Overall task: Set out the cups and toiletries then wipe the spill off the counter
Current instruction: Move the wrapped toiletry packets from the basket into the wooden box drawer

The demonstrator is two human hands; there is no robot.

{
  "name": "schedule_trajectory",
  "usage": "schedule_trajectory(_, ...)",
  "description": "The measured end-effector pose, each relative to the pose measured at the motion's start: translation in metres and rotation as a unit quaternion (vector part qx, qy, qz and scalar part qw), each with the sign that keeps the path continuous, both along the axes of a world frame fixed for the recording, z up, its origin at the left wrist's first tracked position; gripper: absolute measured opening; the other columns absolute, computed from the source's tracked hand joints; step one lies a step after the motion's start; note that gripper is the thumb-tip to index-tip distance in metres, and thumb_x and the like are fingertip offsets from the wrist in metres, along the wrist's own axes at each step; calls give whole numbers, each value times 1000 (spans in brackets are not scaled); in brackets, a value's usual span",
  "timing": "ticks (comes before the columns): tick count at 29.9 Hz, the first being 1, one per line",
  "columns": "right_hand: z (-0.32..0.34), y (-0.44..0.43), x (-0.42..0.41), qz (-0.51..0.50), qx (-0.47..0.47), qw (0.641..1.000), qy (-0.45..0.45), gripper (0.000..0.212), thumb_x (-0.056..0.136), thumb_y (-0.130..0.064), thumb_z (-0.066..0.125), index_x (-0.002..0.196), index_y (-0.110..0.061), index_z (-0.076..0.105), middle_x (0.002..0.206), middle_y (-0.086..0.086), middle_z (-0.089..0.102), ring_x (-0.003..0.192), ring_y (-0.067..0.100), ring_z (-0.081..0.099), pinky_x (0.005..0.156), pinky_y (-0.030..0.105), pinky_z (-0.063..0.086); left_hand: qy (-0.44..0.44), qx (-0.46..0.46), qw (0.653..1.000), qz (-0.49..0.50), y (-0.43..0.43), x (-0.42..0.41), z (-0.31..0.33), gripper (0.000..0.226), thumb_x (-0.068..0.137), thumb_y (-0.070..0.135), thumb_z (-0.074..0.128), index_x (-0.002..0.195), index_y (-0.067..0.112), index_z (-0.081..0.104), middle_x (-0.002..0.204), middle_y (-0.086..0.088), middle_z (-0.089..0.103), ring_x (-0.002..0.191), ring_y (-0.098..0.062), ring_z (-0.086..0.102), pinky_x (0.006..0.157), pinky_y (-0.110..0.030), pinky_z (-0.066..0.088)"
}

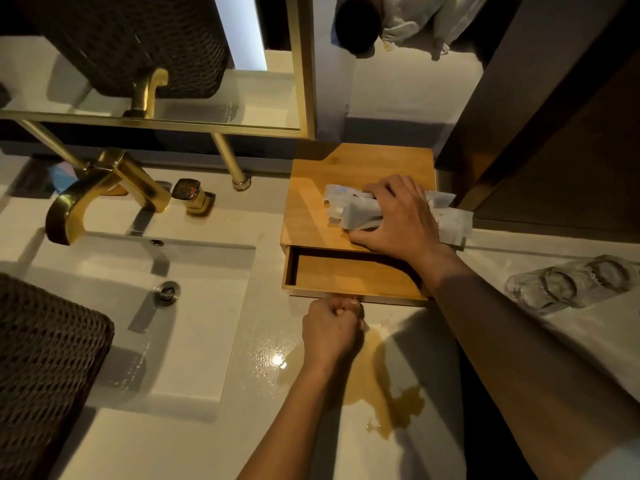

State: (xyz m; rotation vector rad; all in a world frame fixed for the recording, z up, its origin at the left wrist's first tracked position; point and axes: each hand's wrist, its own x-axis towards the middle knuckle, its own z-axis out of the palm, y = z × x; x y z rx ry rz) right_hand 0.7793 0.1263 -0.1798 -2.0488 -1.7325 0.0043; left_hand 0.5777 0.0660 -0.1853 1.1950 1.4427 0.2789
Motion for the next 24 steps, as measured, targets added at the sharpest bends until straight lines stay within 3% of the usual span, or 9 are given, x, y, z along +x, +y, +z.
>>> schedule_trajectory(6, 2, -1, -1, -6, 3, 1000, -11, 76, 65, -72, 69, 113, -14, 63, 110, 8, 59, 104, 26, 53, 92, 41, 43, 10, -2, 1000, -8, -14, -10, 0, 31, 95, 18, 59, 69, 21, 77, 68, 10, 75, 71, -5, 71, 90, -44, 59)
schedule_trajectory(9, 2, -1, -1, -11, 1, 1000, -14, 76, 65, -74, 66, 110, -13, 62, 110, 8, 59, 103, 25, 53, 91, 40, 42, 45, 35, 997, -47, -16, -16, 4, 21, 98, 28, 61, 87, 23, 78, 80, 5, 77, 85, -15, 72, 91, -45, 58)
schedule_trajectory(12, 0, -1, -1, -15, 7, 1000, -20, 77, 64, -75, 67, 109, -12, 61, 109, 9, 61, 101, 25, 54, 89, 39, 42, 115, 196, 964, -135, -16, -35, 12, 15, 100, 32, 60, 103, 27, 74, 100, 8, 74, 96, -13, 67, 89, -40, 58)
schedule_trajectory(14, -2, -2, -2, -17, 8, 1000, -19, 78, 64, -74, 70, 111, -12, 60, 109, 10, 62, 101, 26, 56, 89, 39, 43, 118, 349, 915, -167, -15, -55, 19, 15, 97, 28, 64, 109, 23, 72, 110, 6, 69, 105, -14, 62, 89, -33, 55)
schedule_trajectory(16, -3, -3, -2, -19, 11, 1000, -17, 78, 64, -73, 73, 112, -12, 60, 109, 10, 64, 100, 26, 58, 88, 40, 45, 125, 455, 860, -195, -10, -74, 21, 29, 91, 22, 72, 120, 19, 69, 128, -3, 63, 120, -22, 58, 95, -36, 53)
schedule_trajectory(18, -3, -4, -4, -23, 13, 1000, -12, 77, 65, -72, 75, 112, -13, 59, 108, 10, 65, 99, 26, 60, 86, 39, 47, 175, 457, 830, -269, -2, -90, 17, 57, 91, 24, 72, 145, 21, 55, 155, -11, 46, 144, -31, 42, 112, -45, 42)
schedule_trajectory(20, -4, -5, -7, -34, 11, 999, -11, 76, 65, -70, 77, 113, -13, 60, 107, 9, 66, 97, 25, 61, 82, 37, 48, 246, 404, 803, -362, 3, -100, 7, 83, 97, 33, 61, 163, 32, 11, 172, -8, 3, 159, -30, 4, 127, -46, 14)
schedule_trajectory(22, -4, -8, -10, -49, 2, 999, -12, 76, 65, -69, 78, 114, -14, 60, 107, 8, 68, 97, 25, 63, 80, 37, 50, 279, 373, 788, -403, 3, -107, -2, 97, 100, 37, 54, 156, 39, -25, 164, -1, -35, 156, -25, -23, 128, -44, -5)
schedule_trajectory(24, -3, -13, -16, -61, -9, 998, -4, 73, 68, -67, 80, 114, -14, 60, 109, 8, 69, 98, 25, 64, 79, 36, 49, 284, 371, 785, -406, -1, -107, -6, 100, 99, 38, 52, 152, 40, -34, 157, 1, -47, 150, -23, -36, 126, -44, -12)
